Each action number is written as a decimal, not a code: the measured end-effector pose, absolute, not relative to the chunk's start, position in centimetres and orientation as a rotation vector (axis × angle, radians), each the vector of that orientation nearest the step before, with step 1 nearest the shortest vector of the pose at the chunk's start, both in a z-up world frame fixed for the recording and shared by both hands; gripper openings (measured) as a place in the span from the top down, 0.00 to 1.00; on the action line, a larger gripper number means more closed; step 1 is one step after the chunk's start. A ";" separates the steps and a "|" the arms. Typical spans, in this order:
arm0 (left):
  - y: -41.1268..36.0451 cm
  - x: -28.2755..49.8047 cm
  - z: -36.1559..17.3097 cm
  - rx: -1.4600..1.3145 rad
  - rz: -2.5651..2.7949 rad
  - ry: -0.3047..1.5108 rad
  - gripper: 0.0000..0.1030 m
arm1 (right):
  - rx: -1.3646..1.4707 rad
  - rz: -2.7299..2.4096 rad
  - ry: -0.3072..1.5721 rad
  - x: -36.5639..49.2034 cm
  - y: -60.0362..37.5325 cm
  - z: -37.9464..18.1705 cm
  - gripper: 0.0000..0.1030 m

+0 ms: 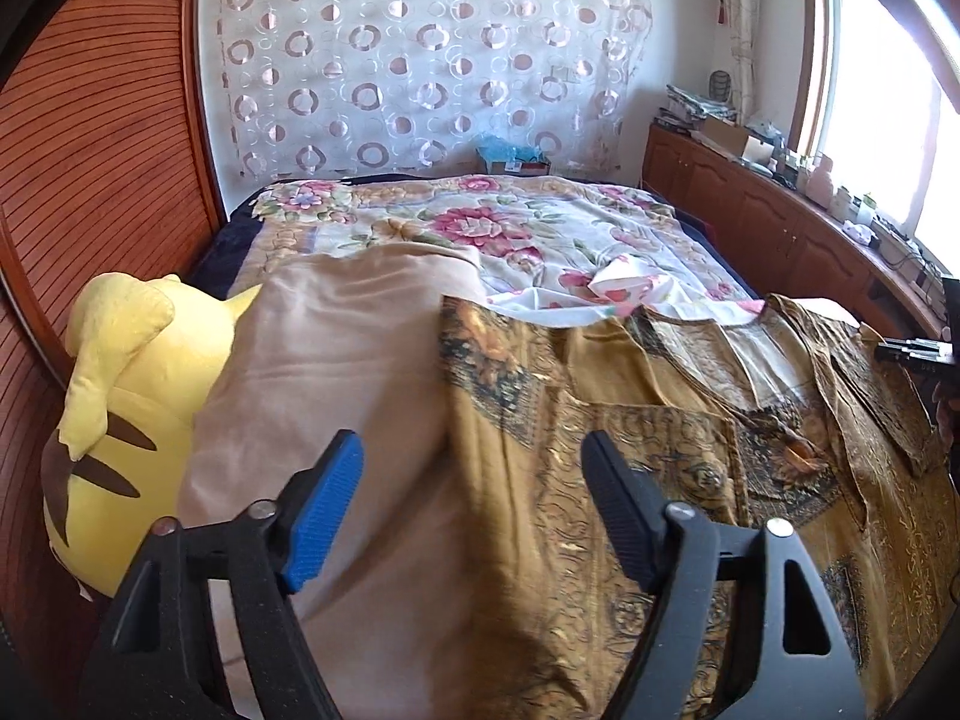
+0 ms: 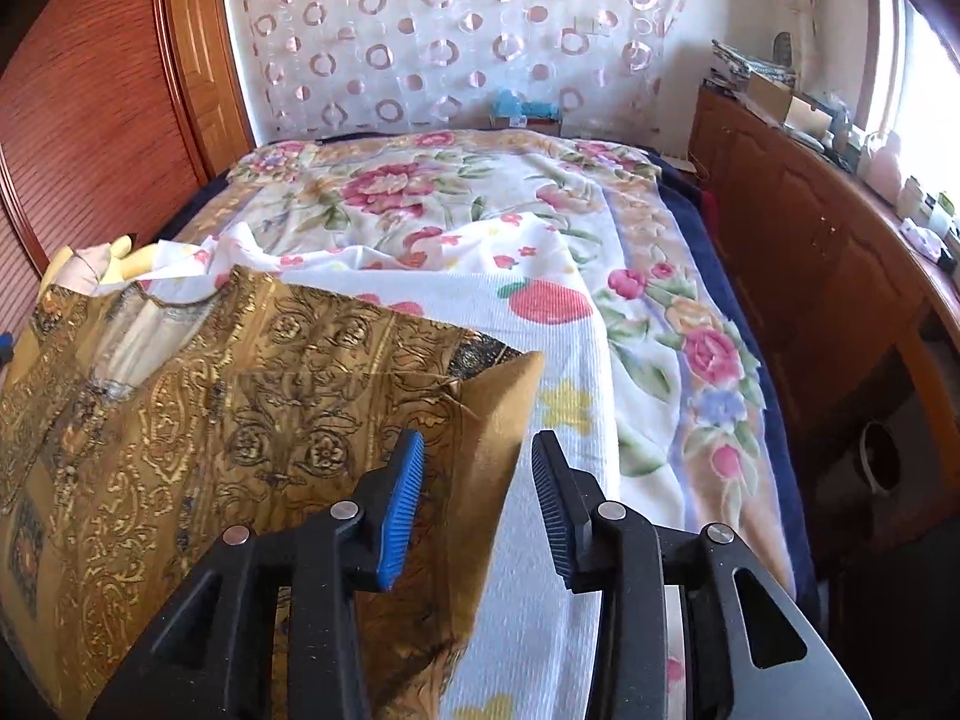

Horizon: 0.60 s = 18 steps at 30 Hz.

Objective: Fold small clothes

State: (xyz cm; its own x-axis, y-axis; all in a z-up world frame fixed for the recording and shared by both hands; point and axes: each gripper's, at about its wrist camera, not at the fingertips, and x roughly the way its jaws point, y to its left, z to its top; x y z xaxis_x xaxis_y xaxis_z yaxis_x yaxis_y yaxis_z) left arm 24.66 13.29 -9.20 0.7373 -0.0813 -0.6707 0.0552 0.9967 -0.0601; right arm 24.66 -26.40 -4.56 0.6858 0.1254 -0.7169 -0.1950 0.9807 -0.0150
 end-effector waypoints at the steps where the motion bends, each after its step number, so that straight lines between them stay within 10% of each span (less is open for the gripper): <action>1: 13.7 24.9 -9.2 -0.040 -0.066 0.739 0.35 | -0.093 0.175 0.800 25.0 -26.5 -4.8 0.62; 18: 14.2 29.3 -9.6 -0.095 -0.155 0.808 0.62 | -0.091 0.162 0.786 25.7 -26.2 -5.6 0.62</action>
State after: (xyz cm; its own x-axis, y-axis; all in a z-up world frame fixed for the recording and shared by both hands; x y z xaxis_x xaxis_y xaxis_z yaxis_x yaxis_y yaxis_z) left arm 29.27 14.18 -9.58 0.6808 -0.1744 -0.7114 0.1018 0.9843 -0.1439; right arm 25.66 -26.16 -5.64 0.6950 0.1112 -0.7104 -0.1788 0.9837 -0.0210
